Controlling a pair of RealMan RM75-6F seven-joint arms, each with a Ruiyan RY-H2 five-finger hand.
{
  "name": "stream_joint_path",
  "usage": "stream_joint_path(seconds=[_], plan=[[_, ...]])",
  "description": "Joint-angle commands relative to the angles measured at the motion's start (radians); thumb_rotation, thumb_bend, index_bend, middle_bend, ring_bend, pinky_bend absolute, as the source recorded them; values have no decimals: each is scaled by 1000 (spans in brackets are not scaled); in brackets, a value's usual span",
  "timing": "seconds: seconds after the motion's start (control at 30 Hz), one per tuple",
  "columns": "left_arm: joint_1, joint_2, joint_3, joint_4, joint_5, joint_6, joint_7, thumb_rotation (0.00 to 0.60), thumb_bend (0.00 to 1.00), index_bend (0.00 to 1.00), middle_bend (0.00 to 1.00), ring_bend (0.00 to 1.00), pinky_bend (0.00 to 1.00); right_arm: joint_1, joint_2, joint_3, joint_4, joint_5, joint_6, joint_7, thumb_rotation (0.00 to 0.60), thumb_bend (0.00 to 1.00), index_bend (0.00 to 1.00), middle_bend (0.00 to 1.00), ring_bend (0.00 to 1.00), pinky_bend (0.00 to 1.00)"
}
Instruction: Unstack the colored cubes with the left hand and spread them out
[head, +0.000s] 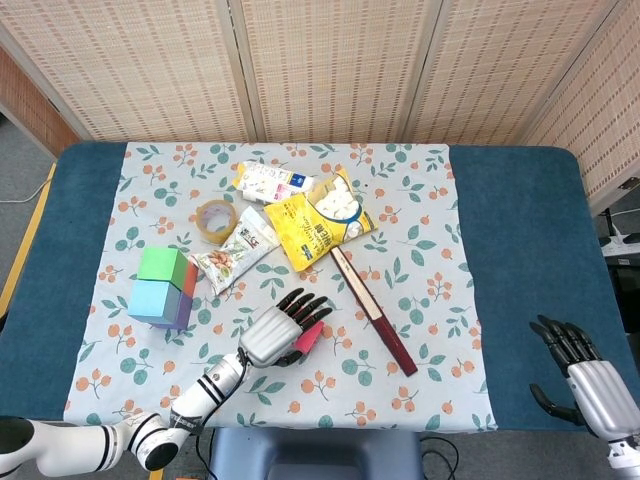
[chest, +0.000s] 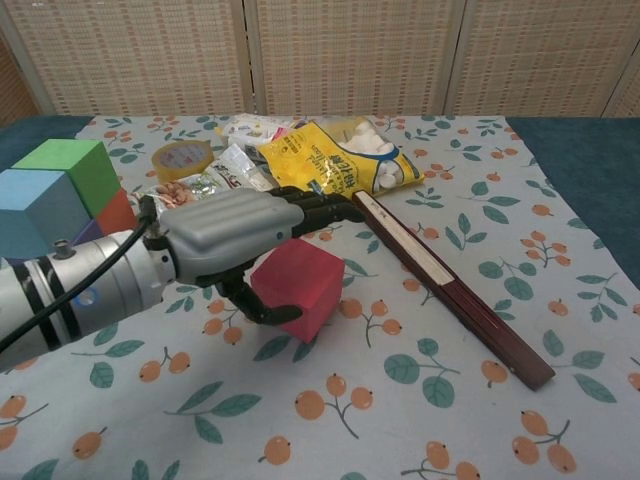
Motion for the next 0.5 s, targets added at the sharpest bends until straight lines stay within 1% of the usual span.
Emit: stream_joint_path(seconds=[0.03, 0.13, 0.17, 0.23, 0.3, 0.37, 0.5], plan=[[9, 49, 13, -71, 12, 18, 23, 600, 315, 0, 0, 0, 18, -2, -1, -4, 0, -6, 1, -7, 600, 290, 0, 0, 0, 0], [38, 113, 24, -144, 29, 73, 77, 600, 282, 0, 9, 9, 19, -3, 1, -9, -3, -15, 2, -10, 600, 290, 0, 0, 0, 0], [59, 146, 30, -181, 42, 113, 104, 600, 275, 0, 31, 28, 24, -4, 2, -10, -4, -18, 5, -10, 600, 290, 0, 0, 0, 0], [99, 202, 41, -230, 66, 184, 143, 600, 277, 3, 145, 117, 58, -4, 2, -12, -4, -25, 8, -10, 600, 290, 0, 0, 0, 0], [156, 273, 56, -268, 95, 280, 189, 600, 283, 26, 191, 149, 81, -4, 2, -15, -2, -31, 10, -7, 600, 290, 0, 0, 0, 0], [218, 341, 72, -287, 107, 369, 220, 600, 287, 64, 233, 179, 92, -5, 2, -18, -2, -37, 12, -7, 600, 289, 0, 0, 0, 0], [318, 429, 97, -281, 64, 464, 218, 600, 290, 121, 340, 217, 104, -9, -1, -19, -2, -48, 22, -22, 600, 290, 0, 0, 0, 0]])
